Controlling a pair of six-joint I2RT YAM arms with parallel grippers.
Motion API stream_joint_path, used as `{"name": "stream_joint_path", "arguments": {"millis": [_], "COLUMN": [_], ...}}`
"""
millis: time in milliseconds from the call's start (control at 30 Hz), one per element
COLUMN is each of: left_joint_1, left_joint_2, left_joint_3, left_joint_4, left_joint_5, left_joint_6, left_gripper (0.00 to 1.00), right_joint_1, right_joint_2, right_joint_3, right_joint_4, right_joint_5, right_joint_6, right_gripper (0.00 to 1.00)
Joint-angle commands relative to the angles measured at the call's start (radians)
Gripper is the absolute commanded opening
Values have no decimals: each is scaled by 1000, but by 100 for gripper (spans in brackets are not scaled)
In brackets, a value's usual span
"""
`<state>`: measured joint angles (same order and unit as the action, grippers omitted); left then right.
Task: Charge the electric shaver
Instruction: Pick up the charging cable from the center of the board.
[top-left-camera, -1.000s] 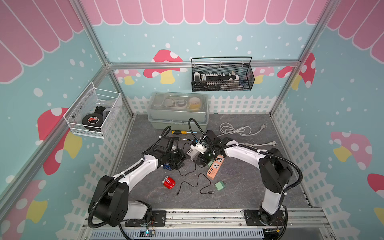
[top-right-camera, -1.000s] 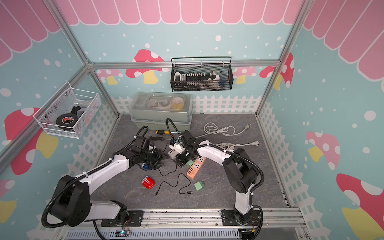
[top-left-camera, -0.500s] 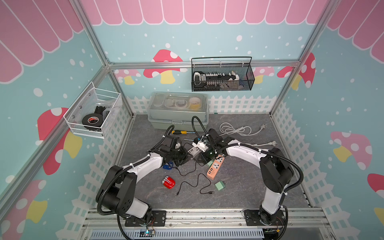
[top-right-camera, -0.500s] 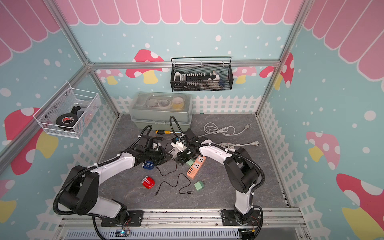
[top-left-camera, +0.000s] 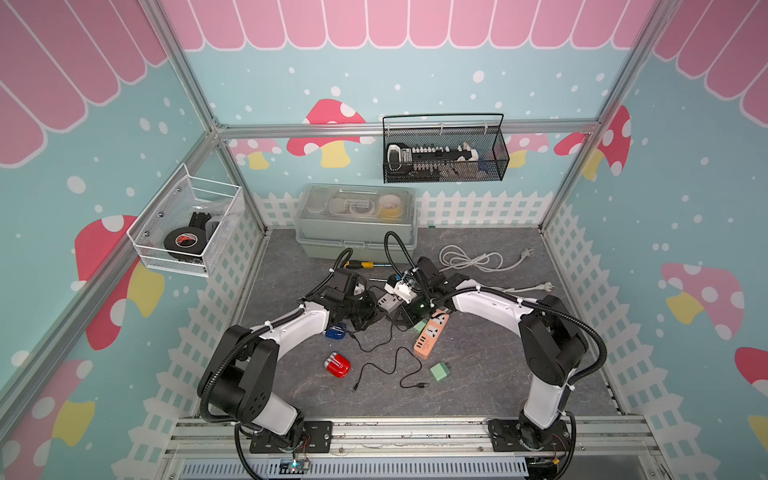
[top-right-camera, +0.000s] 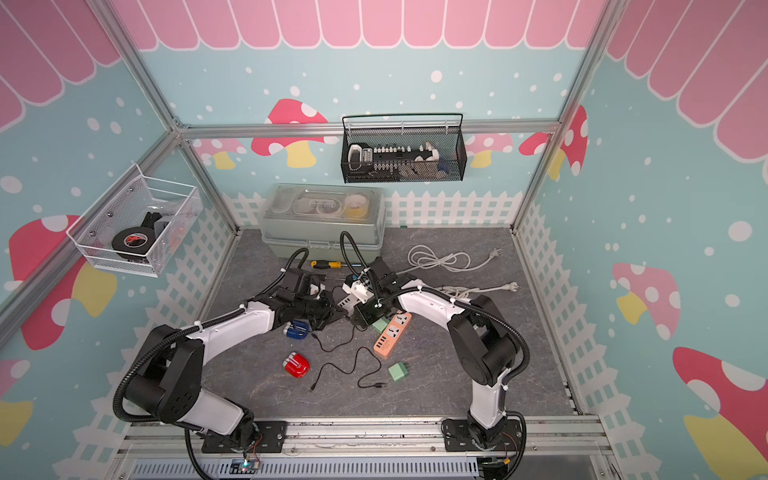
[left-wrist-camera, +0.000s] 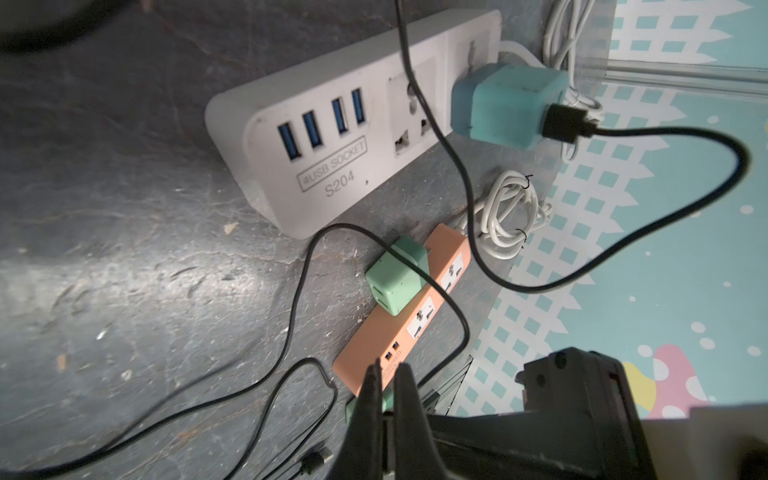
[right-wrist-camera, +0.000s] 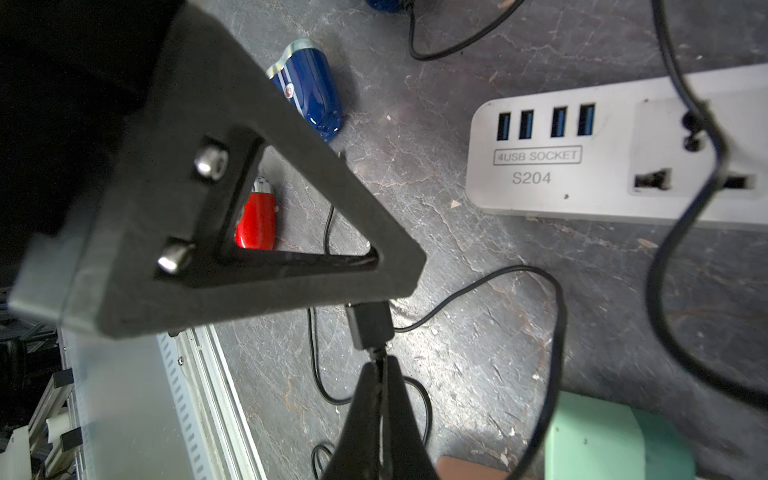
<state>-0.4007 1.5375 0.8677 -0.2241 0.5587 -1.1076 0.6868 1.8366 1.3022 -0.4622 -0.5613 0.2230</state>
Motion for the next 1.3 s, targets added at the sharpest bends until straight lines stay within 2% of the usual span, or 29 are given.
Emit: {"name": "stream_joint_path", "arguments": {"millis": [0, 67, 133, 167, 233, 300, 500, 700, 933, 1267], "left_joint_1": [-4, -4, -4, -4, -4, -4, -39, -44, -46, -46], "left_joint_2": [6, 1, -1, 2, 14, 37, 90, 112, 126, 149], "left_joint_3": [30, 47, 93, 128, 206, 285, 407, 455, 471, 499], "left_joint_4": [-10, -50, -146, -211, -362, -499, -644, -658, -658, -658], "left_joint_5": [-10, -19, -39, -56, -92, -120, -147, -129, -120, -122], "left_joint_6": [-8, -9, -15, -17, -17, -19, -20, -37, -41, -34], "left_gripper": [0, 0, 0, 0, 0, 0, 0, 0, 0, 0], "right_joint_1": [-2, -2, 1, 4, 16, 41, 121, 146, 149, 172], "right_joint_2": [-38, -51, -89, -118, -180, -225, -246, -220, -185, -199], "right_joint_3": [-22, -32, -61, -82, -134, -162, -143, -108, -78, -108], "right_joint_4": [15, 25, 58, 81, 139, 163, 164, 167, 173, 216], "right_joint_5": [-15, 3, 56, 94, 177, 263, 432, 543, 477, 465], "right_joint_6": [4, 8, 15, 15, 4, -38, -143, -166, -156, -139], "right_gripper": [0, 3, 23, 30, 39, 44, 46, 46, 41, 45]}}
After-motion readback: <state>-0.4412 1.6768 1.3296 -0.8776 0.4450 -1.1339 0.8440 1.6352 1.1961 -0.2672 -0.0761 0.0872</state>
